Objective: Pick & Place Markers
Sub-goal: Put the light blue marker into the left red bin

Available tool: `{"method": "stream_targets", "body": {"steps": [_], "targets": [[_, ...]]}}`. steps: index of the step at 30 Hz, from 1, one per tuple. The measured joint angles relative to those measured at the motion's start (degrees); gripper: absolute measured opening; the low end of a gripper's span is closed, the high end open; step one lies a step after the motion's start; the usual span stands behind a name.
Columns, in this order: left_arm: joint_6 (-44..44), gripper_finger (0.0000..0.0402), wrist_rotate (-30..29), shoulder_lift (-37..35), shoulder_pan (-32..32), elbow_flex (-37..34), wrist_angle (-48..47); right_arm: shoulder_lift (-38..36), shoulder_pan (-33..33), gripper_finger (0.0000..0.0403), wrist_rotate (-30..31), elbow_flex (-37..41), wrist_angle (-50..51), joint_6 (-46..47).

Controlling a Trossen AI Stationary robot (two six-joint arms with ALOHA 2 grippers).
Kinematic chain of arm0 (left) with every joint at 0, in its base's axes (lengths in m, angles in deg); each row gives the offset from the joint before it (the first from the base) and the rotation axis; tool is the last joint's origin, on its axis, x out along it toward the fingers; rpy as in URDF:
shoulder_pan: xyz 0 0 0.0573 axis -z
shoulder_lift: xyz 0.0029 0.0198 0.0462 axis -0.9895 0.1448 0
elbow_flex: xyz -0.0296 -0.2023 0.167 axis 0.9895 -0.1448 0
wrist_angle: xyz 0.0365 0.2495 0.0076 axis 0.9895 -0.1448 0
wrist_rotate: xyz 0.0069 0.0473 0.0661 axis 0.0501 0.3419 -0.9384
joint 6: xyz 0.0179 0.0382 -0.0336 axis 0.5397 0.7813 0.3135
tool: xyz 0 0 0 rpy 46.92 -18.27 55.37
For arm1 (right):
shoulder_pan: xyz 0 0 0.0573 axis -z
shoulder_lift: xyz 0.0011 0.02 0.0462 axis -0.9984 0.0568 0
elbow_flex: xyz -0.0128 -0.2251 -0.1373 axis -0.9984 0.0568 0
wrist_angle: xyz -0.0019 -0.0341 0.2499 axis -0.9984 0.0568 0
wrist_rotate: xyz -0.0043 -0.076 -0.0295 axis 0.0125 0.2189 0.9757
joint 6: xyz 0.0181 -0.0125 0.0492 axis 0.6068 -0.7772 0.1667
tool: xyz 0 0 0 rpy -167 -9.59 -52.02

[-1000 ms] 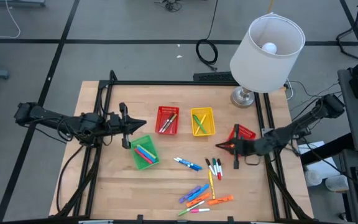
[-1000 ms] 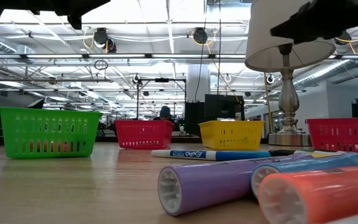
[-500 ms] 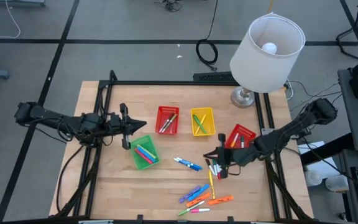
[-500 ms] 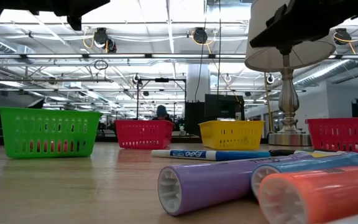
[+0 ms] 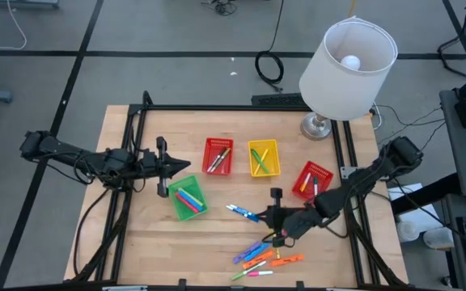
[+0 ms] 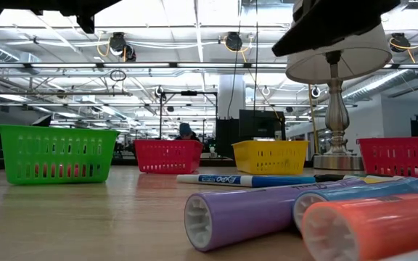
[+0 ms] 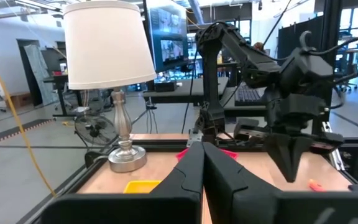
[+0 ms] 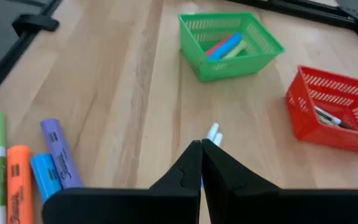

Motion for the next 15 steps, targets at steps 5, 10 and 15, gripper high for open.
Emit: {"method": "stream_targets", "body": {"steps": [5,10,15], "targets": [[0.04,0.0006,-0.01,0.0,0.0,0.0,0.09,1.02,-0.28,0.0,2.74,-0.58,0.92,-0.02],[1.34,0.0006,-0.02,-0.01,0.0,0.0,0.98,1.0,-0.28,0.0,3.12,-0.21,0.97,-0.51],[1.49,0.0006,-0.02,0.0,0.0,0.0,1.07,1.0,-0.3,0.0,5.92,-0.21,0.04,-1.98]]}}
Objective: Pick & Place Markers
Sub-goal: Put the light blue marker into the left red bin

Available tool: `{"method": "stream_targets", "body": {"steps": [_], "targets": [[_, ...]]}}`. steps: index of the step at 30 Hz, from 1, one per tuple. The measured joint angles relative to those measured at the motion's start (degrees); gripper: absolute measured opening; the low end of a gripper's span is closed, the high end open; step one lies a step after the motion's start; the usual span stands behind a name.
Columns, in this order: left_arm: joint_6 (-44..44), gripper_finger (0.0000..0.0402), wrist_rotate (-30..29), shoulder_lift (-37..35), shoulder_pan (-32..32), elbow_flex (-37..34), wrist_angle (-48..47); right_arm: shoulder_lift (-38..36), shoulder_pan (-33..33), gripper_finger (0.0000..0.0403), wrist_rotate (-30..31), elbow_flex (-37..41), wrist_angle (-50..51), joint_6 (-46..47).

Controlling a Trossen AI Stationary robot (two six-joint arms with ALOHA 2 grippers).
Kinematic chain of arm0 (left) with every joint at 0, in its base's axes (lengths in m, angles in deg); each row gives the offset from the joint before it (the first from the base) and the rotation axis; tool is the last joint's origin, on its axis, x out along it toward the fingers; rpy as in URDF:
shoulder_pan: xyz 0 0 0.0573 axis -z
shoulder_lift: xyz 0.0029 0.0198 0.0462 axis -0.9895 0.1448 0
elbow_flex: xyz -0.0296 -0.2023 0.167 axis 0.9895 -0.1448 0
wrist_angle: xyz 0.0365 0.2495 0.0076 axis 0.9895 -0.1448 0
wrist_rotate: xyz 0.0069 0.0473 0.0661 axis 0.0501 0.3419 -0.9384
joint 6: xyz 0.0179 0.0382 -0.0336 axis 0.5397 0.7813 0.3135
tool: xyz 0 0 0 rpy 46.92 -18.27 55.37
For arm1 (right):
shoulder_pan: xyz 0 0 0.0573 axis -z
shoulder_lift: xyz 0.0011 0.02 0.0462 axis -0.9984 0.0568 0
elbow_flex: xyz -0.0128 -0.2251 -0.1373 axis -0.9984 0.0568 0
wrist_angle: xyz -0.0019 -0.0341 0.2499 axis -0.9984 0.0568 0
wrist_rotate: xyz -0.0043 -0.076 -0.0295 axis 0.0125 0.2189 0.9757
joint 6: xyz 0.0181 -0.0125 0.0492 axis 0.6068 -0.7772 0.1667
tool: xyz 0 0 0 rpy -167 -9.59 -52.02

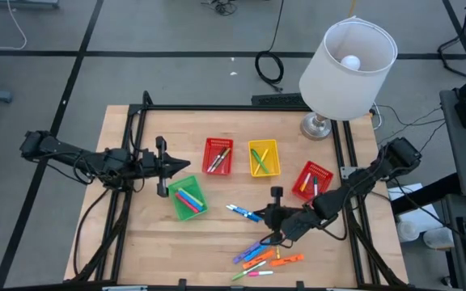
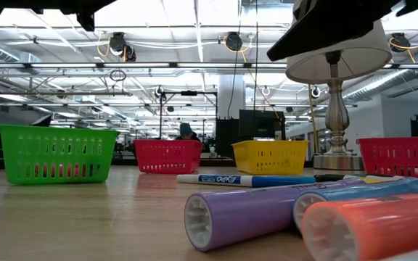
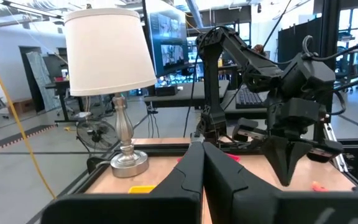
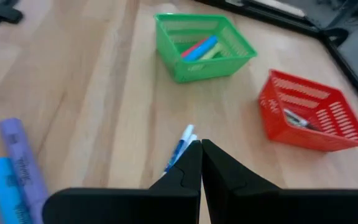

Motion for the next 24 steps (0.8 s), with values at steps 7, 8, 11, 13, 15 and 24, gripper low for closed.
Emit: {"method": "stream_targets", "body": {"steps": [7,8,11,13,15,24], "targets": [[-1.37,0.0006,0.0,0.0,0.0,0.0,0.0,0.0,0.51,0.0,0.03,0.02,0.25,-1.52],[-1.51,0.0006,0.0,0.0,0.0,0.0,-0.14,0.0,0.51,0.0,0.0,0.02,0.26,-1.67],[-2.69,0.0006,0.0,0.0,0.0,0.0,-0.24,0.0,0.51,0.0005,-0.04,0.02,0.24,-0.9],[-3.23,0.0006,0.0,-0.02,0.0,0.0,-0.2,0.0,0.51,0.0013,-0.04,0.04,0.24,-0.27],[-3.24,0.0006,0.0,-0.01,0.0,0.0,-0.2,0.0,0.49,0.0025,-0.06,0.04,0.24,0.31],[-1.64,0.0006,0.0,0.0,0.0,0.0,0.46,0.49,5.06,0.0091,-8.17,-1.48,-2.7,7.01]]}}
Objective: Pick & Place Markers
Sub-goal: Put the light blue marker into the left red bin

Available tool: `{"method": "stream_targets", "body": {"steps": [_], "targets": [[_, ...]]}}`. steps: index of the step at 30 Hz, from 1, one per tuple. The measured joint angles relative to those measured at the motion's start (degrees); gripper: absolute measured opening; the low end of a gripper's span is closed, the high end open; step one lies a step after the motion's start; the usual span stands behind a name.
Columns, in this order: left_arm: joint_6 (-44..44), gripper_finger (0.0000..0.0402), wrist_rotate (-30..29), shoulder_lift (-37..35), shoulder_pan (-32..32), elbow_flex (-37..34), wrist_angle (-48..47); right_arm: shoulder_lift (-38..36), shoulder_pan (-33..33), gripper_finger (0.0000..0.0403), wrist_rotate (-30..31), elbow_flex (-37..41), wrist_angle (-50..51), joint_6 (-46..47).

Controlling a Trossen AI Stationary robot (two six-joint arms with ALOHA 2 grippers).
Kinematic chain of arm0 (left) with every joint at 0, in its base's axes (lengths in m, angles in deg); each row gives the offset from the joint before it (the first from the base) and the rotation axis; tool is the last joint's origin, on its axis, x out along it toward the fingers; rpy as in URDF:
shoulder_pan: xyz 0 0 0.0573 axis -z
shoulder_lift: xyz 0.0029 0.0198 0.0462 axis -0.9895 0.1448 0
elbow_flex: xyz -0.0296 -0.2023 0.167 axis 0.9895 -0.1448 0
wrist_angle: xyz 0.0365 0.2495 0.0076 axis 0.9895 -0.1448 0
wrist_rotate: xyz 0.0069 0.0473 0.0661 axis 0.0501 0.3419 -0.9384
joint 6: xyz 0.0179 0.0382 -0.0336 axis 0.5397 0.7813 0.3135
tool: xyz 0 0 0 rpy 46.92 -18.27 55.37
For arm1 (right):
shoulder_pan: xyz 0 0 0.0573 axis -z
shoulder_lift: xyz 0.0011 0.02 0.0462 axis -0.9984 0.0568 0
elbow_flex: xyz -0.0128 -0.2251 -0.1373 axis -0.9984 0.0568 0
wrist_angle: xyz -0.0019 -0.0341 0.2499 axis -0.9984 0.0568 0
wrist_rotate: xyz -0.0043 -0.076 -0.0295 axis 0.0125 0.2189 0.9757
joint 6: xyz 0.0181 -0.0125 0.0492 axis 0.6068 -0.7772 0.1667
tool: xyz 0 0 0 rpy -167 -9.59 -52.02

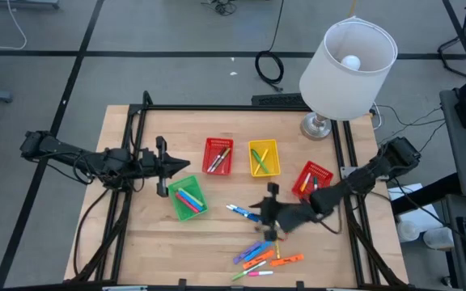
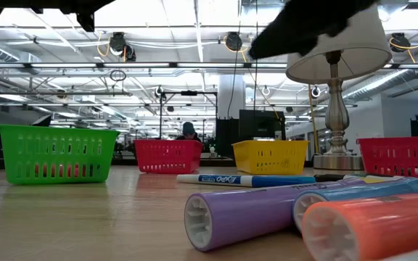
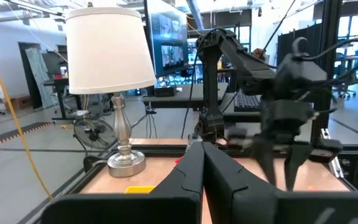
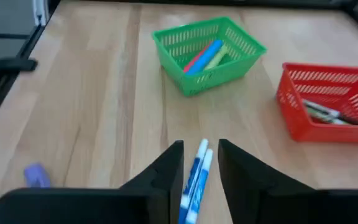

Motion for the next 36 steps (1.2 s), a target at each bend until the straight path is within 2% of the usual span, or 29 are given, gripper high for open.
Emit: {"method": "stream_targets", "body": {"steps": [3,9,14,17,20,24,36], "targets": [[0.1,0.0006,-0.02,0.0,0.0,0.0,0.71,2.93,3.29,0.0087,-6.13,-3.24,3.37,-0.38],[0.15,0.0006,-0.02,-0.02,0.0,0.0,0.68,9.87,5.12,0.0078,-14.02,-8.77,15.46,-0.61],[0.07,0.0006,-0.02,-0.02,0.0,0.0,0.01,14.5,5.07,0.0118,-20.43,-8.85,16.05,0.29],[-0.12,0.0006,-0.02,0.0,0.0,0.0,-0.4,15.48,5.08,0.0157,-19.58,-8.94,16.45,1.71],[-0.31,0.0006,-0.02,0.0,0.0,0.0,-0.39,15.45,5.18,0.0192,-15.96,-8.9,16.23,2.49],[-0.28,0.0006,-0.02,0.0,0.0,0.0,-0.39,15.44,5.14,0.0216,-13.11,-8.92,16.76,2.48],[-0.07,0.0006,-0.02,0.0,0.0,0.0,-0.53,15.43,5.18,0.0193,-11.35,-5.84,15.44,3.43]]}}
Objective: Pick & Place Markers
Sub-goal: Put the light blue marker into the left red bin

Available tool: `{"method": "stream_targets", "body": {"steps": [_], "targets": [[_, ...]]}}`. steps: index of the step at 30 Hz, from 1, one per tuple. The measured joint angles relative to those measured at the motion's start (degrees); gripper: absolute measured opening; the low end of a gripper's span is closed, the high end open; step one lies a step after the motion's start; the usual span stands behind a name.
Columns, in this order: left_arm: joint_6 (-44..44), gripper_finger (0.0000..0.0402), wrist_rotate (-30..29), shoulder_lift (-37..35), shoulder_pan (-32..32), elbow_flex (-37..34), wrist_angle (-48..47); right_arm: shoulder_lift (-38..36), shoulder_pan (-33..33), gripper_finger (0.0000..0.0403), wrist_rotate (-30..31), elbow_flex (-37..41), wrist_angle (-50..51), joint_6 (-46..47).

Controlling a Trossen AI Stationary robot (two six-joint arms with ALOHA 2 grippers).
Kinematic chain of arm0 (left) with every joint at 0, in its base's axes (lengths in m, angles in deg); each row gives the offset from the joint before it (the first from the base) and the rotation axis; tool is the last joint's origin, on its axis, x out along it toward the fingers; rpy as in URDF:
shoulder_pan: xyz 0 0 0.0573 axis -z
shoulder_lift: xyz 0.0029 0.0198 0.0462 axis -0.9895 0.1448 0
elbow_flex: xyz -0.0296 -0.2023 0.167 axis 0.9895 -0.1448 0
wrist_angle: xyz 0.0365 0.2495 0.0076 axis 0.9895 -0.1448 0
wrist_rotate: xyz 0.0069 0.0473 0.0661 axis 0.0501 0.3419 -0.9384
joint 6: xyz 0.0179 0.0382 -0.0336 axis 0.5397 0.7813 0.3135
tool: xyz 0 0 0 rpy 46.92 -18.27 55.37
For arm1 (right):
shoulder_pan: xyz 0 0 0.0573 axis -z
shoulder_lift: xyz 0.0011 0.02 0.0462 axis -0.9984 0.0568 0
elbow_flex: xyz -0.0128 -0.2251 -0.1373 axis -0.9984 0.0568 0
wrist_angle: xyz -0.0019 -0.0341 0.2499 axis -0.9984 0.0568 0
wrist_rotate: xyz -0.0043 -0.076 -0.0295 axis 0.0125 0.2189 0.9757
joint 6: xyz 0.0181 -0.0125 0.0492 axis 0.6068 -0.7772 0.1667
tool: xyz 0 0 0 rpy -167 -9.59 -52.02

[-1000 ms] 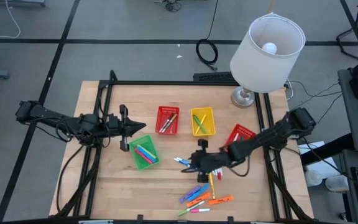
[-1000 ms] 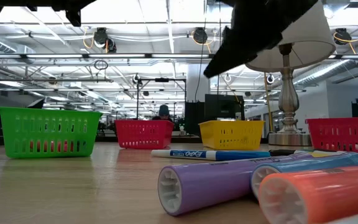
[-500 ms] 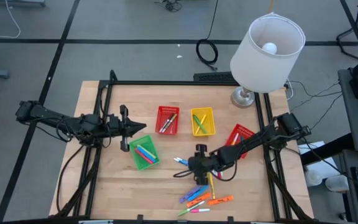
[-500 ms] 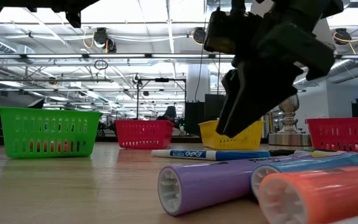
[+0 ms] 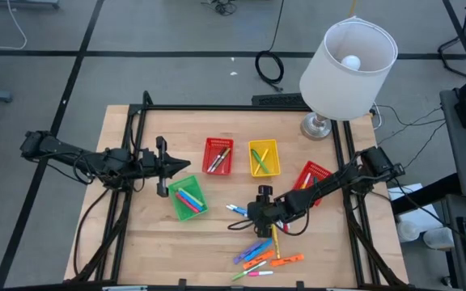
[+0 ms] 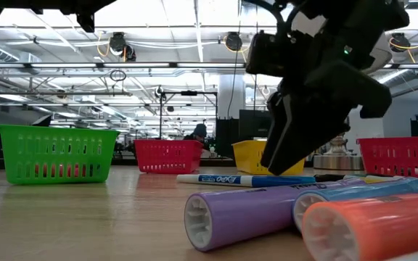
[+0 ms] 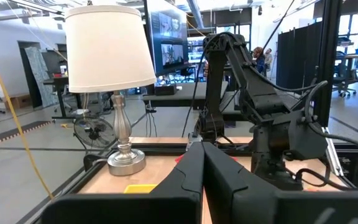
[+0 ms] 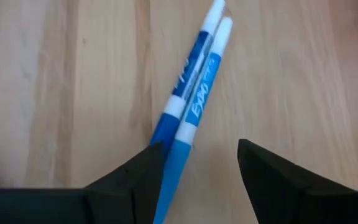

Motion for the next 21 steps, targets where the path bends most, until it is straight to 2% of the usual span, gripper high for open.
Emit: {"method": "stream_targets", "body": {"steps": [10,21], "targets": [[0.0,0.0006,0.0,0.0,0.0,0.0,0.0,-0.02,0.04,0.0166,1.36,2.49,-0.24,0.55],[0.0,0.0006,0.0,0.0,0.0,0.0,0.0,-0.37,0.77,0.013,0.07,8.46,-10.86,-2.73]]}}
